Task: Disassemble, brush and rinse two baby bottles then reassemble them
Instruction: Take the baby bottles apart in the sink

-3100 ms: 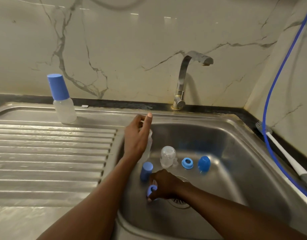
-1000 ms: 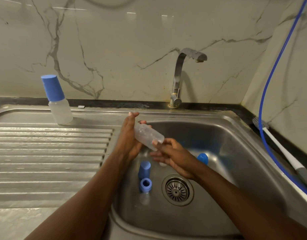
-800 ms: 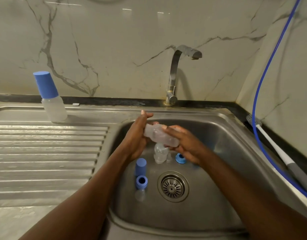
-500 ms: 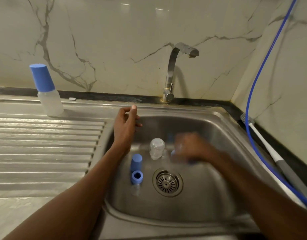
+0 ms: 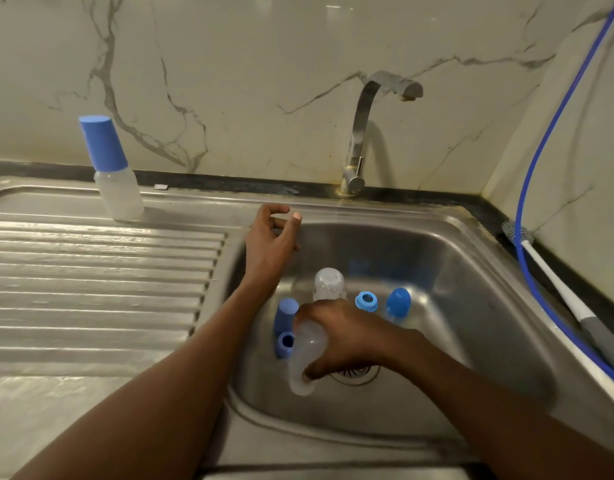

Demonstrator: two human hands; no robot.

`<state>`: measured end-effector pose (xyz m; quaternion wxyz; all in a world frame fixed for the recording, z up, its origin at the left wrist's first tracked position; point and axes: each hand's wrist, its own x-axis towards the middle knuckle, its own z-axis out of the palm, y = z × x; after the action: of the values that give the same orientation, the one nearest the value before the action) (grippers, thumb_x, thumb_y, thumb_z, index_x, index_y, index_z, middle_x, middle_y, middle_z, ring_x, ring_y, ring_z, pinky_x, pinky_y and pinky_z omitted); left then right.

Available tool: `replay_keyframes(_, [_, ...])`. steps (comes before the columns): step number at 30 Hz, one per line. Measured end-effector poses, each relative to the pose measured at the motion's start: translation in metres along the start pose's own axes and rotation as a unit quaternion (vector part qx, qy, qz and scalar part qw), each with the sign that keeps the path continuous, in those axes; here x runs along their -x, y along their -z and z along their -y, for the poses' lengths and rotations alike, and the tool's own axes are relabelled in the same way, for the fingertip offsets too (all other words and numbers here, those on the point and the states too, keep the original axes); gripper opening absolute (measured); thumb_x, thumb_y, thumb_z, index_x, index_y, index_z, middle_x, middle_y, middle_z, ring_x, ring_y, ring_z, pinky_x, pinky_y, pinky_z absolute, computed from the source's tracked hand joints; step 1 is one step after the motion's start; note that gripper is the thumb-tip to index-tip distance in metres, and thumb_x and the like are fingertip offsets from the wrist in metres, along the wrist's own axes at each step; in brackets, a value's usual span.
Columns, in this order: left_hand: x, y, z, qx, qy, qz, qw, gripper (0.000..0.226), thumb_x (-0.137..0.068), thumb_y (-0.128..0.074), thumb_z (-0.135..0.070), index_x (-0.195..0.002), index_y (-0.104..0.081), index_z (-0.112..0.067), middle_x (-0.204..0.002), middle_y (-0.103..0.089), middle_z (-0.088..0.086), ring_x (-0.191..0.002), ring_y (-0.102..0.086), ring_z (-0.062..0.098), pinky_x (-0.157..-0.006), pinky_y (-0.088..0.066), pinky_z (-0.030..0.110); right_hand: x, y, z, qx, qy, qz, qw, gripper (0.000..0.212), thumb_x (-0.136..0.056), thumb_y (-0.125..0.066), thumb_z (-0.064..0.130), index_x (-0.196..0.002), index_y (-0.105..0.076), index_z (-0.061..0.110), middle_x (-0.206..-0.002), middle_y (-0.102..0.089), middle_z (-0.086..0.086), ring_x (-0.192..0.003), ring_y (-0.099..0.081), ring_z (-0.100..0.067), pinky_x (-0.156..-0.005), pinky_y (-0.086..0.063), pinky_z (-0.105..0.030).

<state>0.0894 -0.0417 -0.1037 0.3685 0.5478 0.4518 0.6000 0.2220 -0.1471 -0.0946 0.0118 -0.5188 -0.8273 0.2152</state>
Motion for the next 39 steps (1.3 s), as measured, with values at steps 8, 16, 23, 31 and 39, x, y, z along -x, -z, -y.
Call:
replay_keyframes(8, [0.0, 0.0, 0.001, -0.012, -0.018, 0.009, 1.0, 0.025, -0.097, -0.061, -0.026, -0.119, -0.052, -0.016, -0.091, -0.066, 0.011, -0.077, -0.069, 0.025, -0.057, -0.05, 0.015, -0.008, -0.033, 0.002, 0.076, 0.057, 0.016, 0.995, 0.053, -0.067, -0.084, 0.036, -0.106, -0.049, 0.031, -0.112, -0.05, 0.007, -0.095, -0.055, -0.017, -0.049, -0.03, -0.023])
replay_keyframes(16, [0.0, -0.002, 0.003, -0.018, -0.02, 0.02, 0.999, 0.028, -0.097, -0.061, -0.023, -0.121, -0.051, -0.016, -0.09, -0.065, 0.011, -0.077, -0.069, 0.027, -0.058, -0.05, 0.016, -0.009, -0.039, -0.001, 0.06, 0.047, 0.053, 0.996, 0.07, -0.065, -0.087, 0.039, -0.121, -0.046, 0.03, -0.124, -0.049, 0.003, -0.105, -0.054, -0.021, -0.072, -0.041, -0.03])
replay_keyframes(23, [0.001, -0.002, 0.003, -0.029, -0.021, 0.025, 0.999, 0.029, -0.096, -0.062, -0.022, -0.122, -0.05, -0.016, -0.092, -0.065, 0.011, -0.08, -0.069, 0.027, -0.056, -0.05, 0.013, -0.005, -0.03, -0.004, -0.002, 0.026, 0.06, 0.998, 0.084, -0.06, -0.088, 0.049, -0.129, -0.04, 0.04, -0.128, -0.049, 0.012, -0.102, -0.047, -0.009, -0.077, -0.04, -0.025])
replay_keyframes(31, [0.004, -0.001, -0.002, -0.048, -0.027, 0.014, 0.998, 0.037, -0.095, -0.062, -0.03, -0.129, -0.049, -0.021, -0.108, -0.062, 0.002, -0.094, -0.064, 0.015, -0.079, -0.057, 0.03, -0.007, 0.026, -0.026, -0.188, -0.071, -0.143, 0.969, 0.061, -0.083, -0.047, 0.073, -0.124, -0.057, 0.03, -0.122, -0.06, 0.007, -0.11, -0.057, -0.011, -0.086, -0.045, -0.026])
replay_keyframes(39, [0.007, -0.001, -0.002, -0.1, -0.049, 0.015, 0.994, 0.05, -0.094, -0.064, -0.03, -0.139, -0.044, -0.025, -0.132, -0.051, -0.002, -0.1, -0.056, 0.005, -0.078, -0.048, 0.019, -0.023, 0.031, -0.046, -0.201, -0.127, -0.438, 0.867, 0.022, -0.094, -0.058, 0.036, -0.106, -0.06, 0.019, -0.102, -0.06, 0.002, -0.091, -0.058, -0.012, -0.077, -0.047, -0.023])
